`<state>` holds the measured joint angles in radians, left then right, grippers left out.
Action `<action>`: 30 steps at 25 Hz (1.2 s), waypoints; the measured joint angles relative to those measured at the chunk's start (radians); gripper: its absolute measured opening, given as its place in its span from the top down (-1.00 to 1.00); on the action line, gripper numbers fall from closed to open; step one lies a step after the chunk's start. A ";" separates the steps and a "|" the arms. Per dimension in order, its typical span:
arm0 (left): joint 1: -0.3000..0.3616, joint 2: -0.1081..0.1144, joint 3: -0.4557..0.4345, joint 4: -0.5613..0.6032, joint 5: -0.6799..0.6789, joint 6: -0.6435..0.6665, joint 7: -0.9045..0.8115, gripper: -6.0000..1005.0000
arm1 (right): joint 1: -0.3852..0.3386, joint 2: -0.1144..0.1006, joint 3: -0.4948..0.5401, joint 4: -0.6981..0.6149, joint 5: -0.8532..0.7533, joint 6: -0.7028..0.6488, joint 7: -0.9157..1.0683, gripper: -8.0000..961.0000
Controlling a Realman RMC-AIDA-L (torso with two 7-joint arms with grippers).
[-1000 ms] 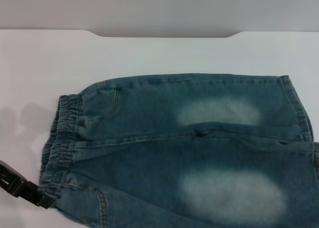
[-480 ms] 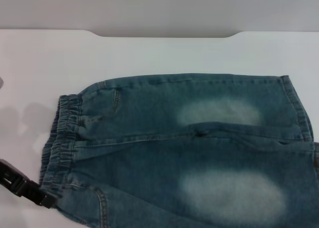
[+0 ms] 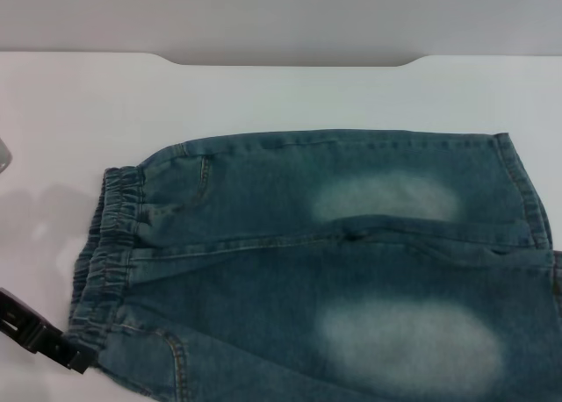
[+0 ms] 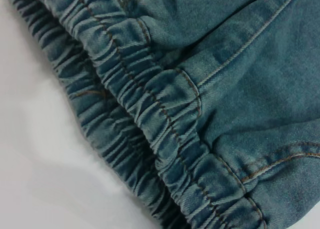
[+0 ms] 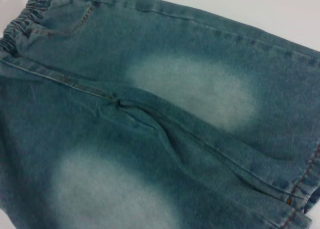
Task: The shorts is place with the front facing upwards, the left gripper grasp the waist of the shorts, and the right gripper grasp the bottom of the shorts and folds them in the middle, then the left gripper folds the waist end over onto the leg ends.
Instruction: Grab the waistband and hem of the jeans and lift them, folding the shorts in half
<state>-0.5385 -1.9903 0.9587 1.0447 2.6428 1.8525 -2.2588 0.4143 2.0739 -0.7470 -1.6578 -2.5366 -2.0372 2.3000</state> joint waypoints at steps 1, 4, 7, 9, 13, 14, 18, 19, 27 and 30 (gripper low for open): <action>0.000 -0.001 0.000 0.000 0.000 0.000 0.000 -0.35 | 0.000 0.000 0.000 0.000 0.000 0.000 0.000 0.00; 0.000 -0.002 0.000 0.001 0.000 -0.001 0.000 -0.35 | -0.001 0.000 0.005 0.000 0.000 0.000 -0.001 0.00; 0.000 -0.002 -0.003 0.006 0.000 0.000 -0.001 -0.35 | -0.004 0.000 0.012 0.000 0.000 0.000 -0.004 0.00; -0.003 -0.002 -0.004 0.007 0.000 0.003 -0.001 -0.25 | -0.005 0.000 0.013 0.000 0.000 0.000 -0.004 0.00; -0.008 -0.002 0.001 0.001 0.005 0.000 -0.001 -0.04 | -0.007 0.000 0.015 0.000 0.000 0.003 -0.005 0.00; -0.009 -0.002 0.002 -0.001 0.007 0.000 -0.001 0.02 | -0.008 0.000 0.016 -0.001 0.000 0.003 -0.005 0.00; -0.012 -0.002 0.003 -0.004 0.026 0.000 -0.001 0.24 | -0.008 0.000 0.016 -0.008 -0.001 0.004 -0.005 0.00; -0.013 -0.003 0.003 -0.004 0.032 -0.001 -0.001 0.29 | -0.008 0.000 0.017 -0.010 -0.001 0.005 -0.005 0.00; -0.014 0.003 0.003 -0.002 0.032 -0.006 0.008 0.81 | -0.008 0.000 0.018 -0.011 -0.001 0.010 -0.002 0.00; -0.016 0.002 0.003 -0.002 0.033 -0.010 0.011 0.88 | -0.008 0.000 0.018 -0.011 -0.001 0.010 -0.002 0.00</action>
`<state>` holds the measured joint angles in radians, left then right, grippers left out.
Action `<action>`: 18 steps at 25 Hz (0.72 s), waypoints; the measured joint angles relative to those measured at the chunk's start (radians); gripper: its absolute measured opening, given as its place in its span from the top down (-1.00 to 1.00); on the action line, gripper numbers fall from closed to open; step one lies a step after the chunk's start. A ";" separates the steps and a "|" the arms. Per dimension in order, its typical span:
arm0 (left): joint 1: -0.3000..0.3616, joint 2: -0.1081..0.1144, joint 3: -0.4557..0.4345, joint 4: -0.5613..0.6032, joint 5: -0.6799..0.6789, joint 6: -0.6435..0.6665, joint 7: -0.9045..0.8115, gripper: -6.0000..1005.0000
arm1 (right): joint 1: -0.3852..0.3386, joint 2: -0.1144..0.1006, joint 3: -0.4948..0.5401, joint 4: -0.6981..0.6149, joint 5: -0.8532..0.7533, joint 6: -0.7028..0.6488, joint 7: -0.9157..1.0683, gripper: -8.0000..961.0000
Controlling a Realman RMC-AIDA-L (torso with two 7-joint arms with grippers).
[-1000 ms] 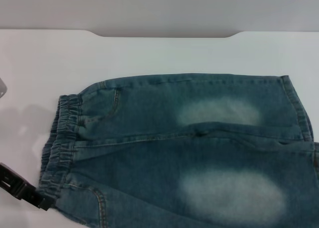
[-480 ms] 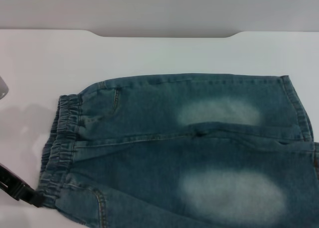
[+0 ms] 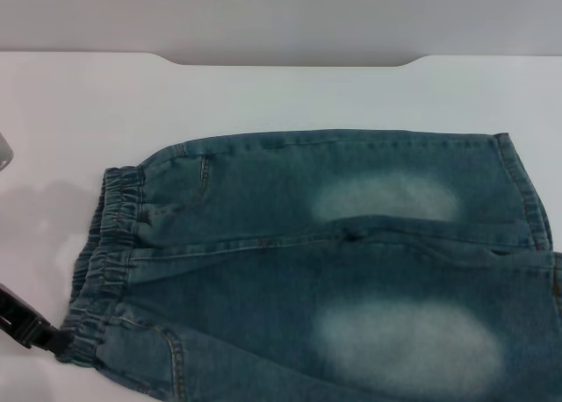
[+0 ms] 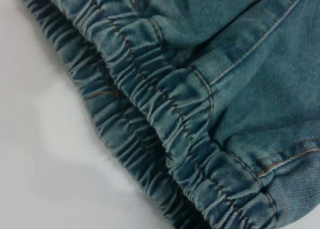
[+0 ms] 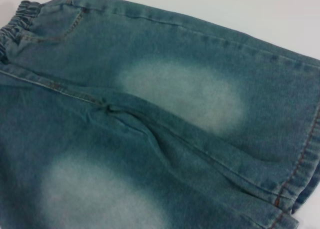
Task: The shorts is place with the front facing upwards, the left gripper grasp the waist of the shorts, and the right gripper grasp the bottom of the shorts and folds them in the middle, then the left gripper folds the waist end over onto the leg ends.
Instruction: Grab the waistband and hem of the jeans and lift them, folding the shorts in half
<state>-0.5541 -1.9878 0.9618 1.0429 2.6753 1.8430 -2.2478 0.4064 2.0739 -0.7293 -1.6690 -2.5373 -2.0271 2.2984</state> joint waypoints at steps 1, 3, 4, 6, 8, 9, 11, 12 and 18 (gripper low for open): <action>-0.001 0.000 0.000 0.000 0.000 -0.001 0.000 0.90 | 0.000 0.000 0.000 0.000 0.000 -0.002 0.001 0.00; -0.004 0.000 0.000 0.000 0.000 -0.004 0.000 0.93 | 0.000 0.000 0.000 -0.003 -0.003 -0.006 0.002 0.01; -0.006 0.000 0.000 0.000 0.000 -0.005 0.000 0.93 | -0.001 0.000 -0.001 -0.006 -0.007 -0.008 0.002 0.00; -0.008 -0.001 0.000 0.000 0.000 -0.006 0.001 0.93 | -0.005 0.000 -0.001 -0.016 -0.018 -0.018 0.003 0.00; -0.011 -0.002 0.003 0.000 0.000 -0.006 0.002 0.93 | -0.007 0.000 -0.001 -0.029 -0.041 -0.046 0.003 0.00; -0.012 -0.002 0.007 0.000 0.000 -0.006 0.002 0.93 | -0.008 0.000 -0.002 -0.037 -0.053 -0.066 0.003 0.00; -0.014 -0.003 0.013 0.000 0.000 -0.006 0.002 0.93 | -0.009 0.000 -0.006 -0.052 -0.079 -0.106 -0.005 0.00; -0.016 -0.004 0.014 0.000 0.000 -0.006 0.002 0.93 | -0.011 0.000 -0.010 -0.060 -0.090 -0.124 -0.012 0.00; -0.024 -0.010 0.015 -0.001 0.017 -0.007 0.002 0.93 | -0.046 0.003 -0.049 -0.063 -0.146 -0.154 -0.058 0.00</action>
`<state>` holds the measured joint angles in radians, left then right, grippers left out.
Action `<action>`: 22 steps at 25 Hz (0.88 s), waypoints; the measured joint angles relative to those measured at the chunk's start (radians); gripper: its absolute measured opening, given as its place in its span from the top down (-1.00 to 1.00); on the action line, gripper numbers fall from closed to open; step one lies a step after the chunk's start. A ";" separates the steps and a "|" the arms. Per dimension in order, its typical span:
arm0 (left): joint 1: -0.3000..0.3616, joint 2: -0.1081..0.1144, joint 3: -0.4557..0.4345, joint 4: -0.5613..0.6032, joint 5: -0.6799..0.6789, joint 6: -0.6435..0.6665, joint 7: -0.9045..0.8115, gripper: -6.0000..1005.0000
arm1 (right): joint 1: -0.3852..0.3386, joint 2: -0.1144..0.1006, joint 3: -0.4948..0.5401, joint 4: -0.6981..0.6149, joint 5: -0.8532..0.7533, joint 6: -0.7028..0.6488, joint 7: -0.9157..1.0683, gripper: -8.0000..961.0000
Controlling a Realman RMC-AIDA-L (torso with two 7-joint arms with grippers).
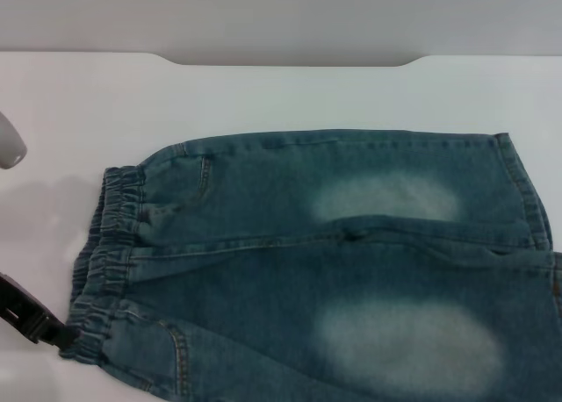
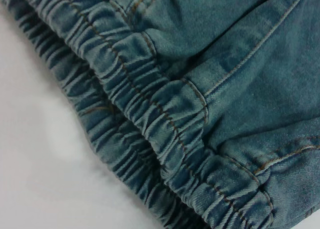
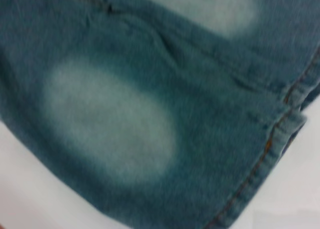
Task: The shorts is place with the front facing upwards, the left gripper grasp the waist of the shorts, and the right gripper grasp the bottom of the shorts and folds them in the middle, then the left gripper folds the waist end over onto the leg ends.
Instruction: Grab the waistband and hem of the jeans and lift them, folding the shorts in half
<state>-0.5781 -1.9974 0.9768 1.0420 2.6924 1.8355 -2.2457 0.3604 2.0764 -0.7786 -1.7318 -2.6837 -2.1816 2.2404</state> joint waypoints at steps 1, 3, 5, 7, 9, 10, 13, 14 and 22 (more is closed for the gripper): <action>-0.001 -0.002 0.000 0.000 0.002 0.000 0.000 0.93 | -0.003 0.000 -0.002 0.008 -0.006 0.000 -0.005 0.00; -0.002 -0.005 0.002 0.000 0.004 0.000 0.000 0.93 | -0.011 0.001 -0.007 0.024 -0.011 0.000 -0.016 0.01; -0.002 -0.008 0.008 0.000 0.007 -0.001 0.000 0.93 | -0.019 0.002 -0.017 0.042 -0.014 0.000 -0.023 0.01; -0.004 -0.010 0.010 -0.001 0.007 -0.001 0.000 0.93 | -0.024 0.003 -0.026 0.063 -0.016 0.000 -0.027 0.00; -0.007 -0.012 0.011 -0.001 0.007 -0.001 0.000 0.93 | -0.027 0.004 -0.037 0.097 -0.016 0.002 -0.035 0.00; -0.008 -0.012 0.011 -0.001 0.007 -0.001 0.000 0.93 | -0.027 0.004 -0.041 0.106 -0.016 0.002 -0.037 0.00; -0.010 -0.012 0.011 -0.001 0.007 -0.001 0.000 0.93 | -0.028 0.004 -0.052 0.115 -0.018 0.002 -0.038 0.00; -0.010 -0.012 0.011 -0.001 0.007 -0.001 0.000 0.93 | -0.029 0.005 -0.055 0.116 -0.019 0.002 -0.038 0.00; -0.013 -0.011 0.013 -0.012 0.008 -0.011 0.000 0.93 | -0.019 0.001 -0.061 0.172 -0.058 0.006 -0.044 0.00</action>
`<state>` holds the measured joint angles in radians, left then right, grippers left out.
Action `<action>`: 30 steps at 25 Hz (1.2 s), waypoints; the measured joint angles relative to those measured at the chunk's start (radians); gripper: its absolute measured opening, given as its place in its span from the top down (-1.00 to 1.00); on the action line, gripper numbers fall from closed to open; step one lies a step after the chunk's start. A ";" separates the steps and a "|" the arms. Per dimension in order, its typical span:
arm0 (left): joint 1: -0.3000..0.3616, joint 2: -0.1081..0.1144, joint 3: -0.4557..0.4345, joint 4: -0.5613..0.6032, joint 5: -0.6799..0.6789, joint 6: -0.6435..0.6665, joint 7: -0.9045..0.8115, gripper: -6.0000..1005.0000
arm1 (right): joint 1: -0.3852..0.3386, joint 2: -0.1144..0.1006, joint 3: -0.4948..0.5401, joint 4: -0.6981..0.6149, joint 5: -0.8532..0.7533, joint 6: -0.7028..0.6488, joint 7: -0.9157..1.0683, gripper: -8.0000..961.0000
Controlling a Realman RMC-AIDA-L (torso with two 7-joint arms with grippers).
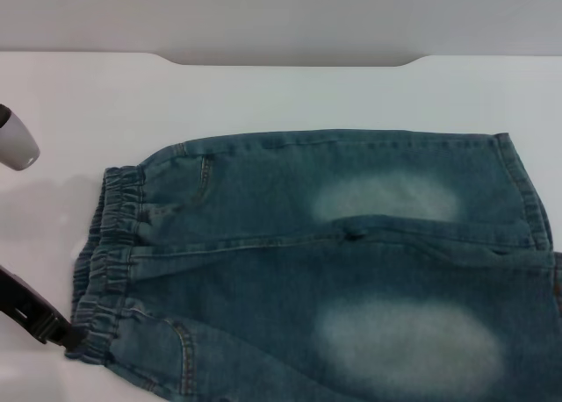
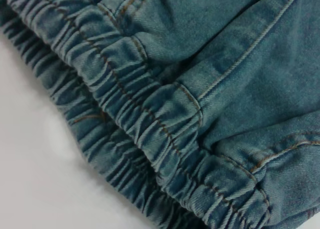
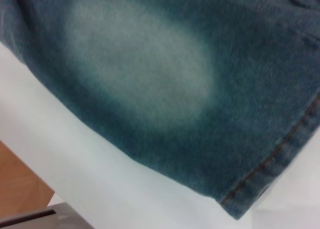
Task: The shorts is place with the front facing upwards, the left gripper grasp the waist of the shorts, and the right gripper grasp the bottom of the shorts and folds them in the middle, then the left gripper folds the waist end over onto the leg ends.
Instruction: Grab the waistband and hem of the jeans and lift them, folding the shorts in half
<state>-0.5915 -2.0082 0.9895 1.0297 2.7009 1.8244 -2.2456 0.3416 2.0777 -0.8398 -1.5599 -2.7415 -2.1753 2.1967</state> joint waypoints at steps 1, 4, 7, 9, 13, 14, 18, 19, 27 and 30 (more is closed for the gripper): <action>0.000 0.000 0.001 0.000 0.000 0.000 0.000 0.93 | 0.000 0.000 -0.003 0.006 -0.001 0.001 -0.002 0.00; 0.000 0.000 0.003 0.000 0.000 -0.001 0.000 0.93 | 0.002 -0.001 -0.006 0.022 -0.006 0.009 -0.004 0.00; 0.000 -0.002 0.011 0.000 0.000 -0.001 0.000 0.93 | 0.008 -0.001 -0.010 0.046 -0.027 0.029 -0.005 0.01; -0.001 -0.002 0.013 0.000 0.001 -0.001 0.000 0.93 | 0.010 -0.001 -0.022 0.066 -0.039 0.047 -0.005 0.01; -0.002 -0.003 0.015 0.000 0.001 -0.002 0.000 0.93 | 0.010 -0.001 -0.048 0.079 -0.047 0.076 -0.004 0.01; -0.002 -0.003 0.015 0.000 0.001 -0.002 0.000 0.93 | 0.010 -0.001 -0.051 0.082 -0.047 0.078 -0.003 0.01; -0.003 -0.007 0.023 -0.001 0.000 -0.002 0.000 0.93 | 0.015 -0.001 -0.068 0.097 -0.047 0.094 0.000 0.01; -0.003 -0.007 0.023 -0.001 0.000 -0.002 0.000 0.93 | 0.018 -0.001 -0.073 0.102 -0.046 0.097 0.001 0.01; -0.009 -0.010 0.023 -0.001 0.000 -0.001 0.000 0.93 | 0.042 0.001 -0.134 0.159 -0.042 0.143 0.023 0.02; -0.009 -0.011 0.023 -0.001 0.000 0.000 -0.001 0.93 | 0.046 0.001 -0.147 0.168 -0.042 0.153 0.026 0.03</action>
<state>-0.6001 -2.0189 1.0125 1.0292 2.7013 1.8241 -2.2462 0.3877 2.0786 -0.9870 -1.3919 -2.7832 -2.0221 2.2226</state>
